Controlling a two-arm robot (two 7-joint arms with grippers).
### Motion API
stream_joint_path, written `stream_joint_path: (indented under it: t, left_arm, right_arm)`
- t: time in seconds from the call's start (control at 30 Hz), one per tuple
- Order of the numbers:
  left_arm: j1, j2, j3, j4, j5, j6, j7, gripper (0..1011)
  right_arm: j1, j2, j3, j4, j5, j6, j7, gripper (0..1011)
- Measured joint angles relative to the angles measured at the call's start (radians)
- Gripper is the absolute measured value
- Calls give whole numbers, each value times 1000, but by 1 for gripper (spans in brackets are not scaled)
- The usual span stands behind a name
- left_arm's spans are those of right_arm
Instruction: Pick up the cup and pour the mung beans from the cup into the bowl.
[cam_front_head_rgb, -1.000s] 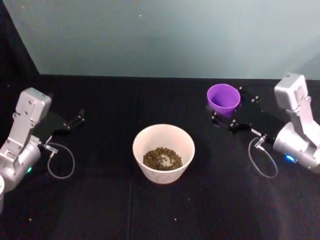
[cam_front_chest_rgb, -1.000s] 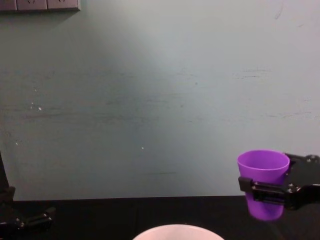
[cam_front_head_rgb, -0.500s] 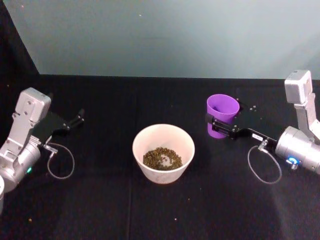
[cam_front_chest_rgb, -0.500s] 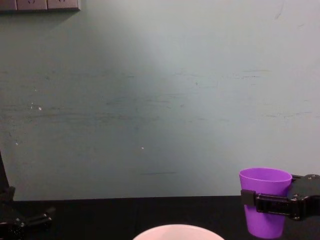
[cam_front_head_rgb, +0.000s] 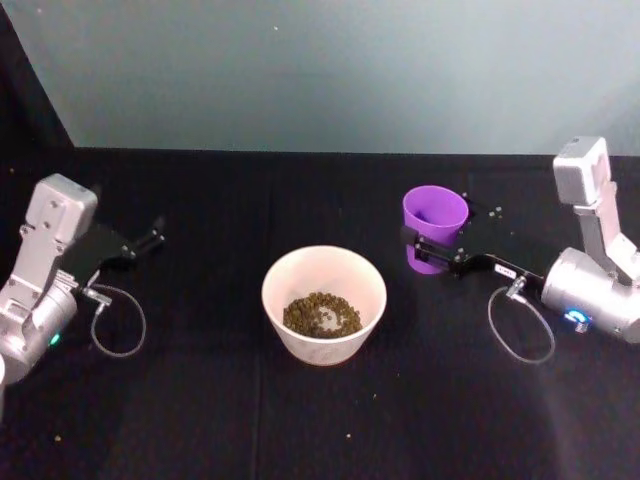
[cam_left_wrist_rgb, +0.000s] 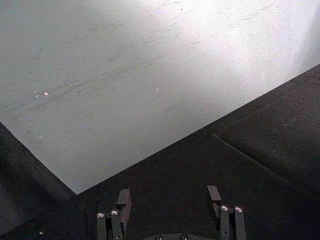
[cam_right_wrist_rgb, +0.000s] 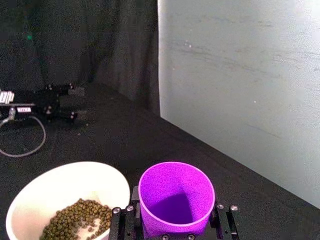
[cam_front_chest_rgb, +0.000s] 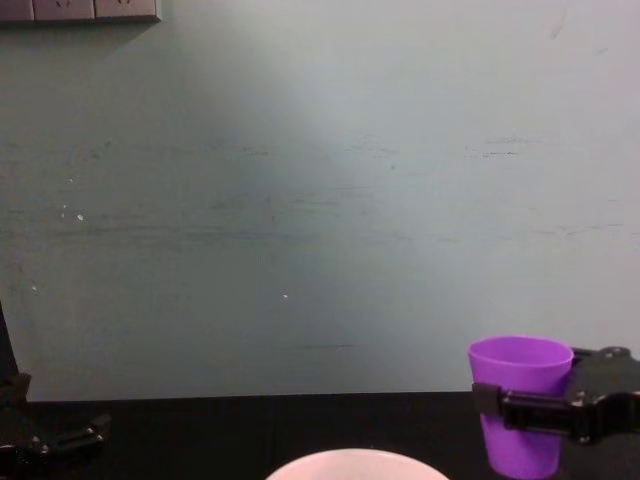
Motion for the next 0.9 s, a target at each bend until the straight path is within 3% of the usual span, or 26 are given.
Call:
stream_joint_path:
  t: [0.2,0.3,0.57,0.9]
  left_arm:
    - [0,0,0,0,0,0,0,1000]
    - [0,0,0,0,0,0,0,1000]
    - [0,0,0,0,0,0,0,1000]
    - [0,0,0,0,0,0,0,1000]
  right_arm:
    - [5,11,-30,26,-23,-38,-6,744]
    - [6,20,-46,63,-25,-89,7,744]
    - [7,24,-66,137,6,-167,52,744]
    - [22,17,-92,193,36,-185,76,744]
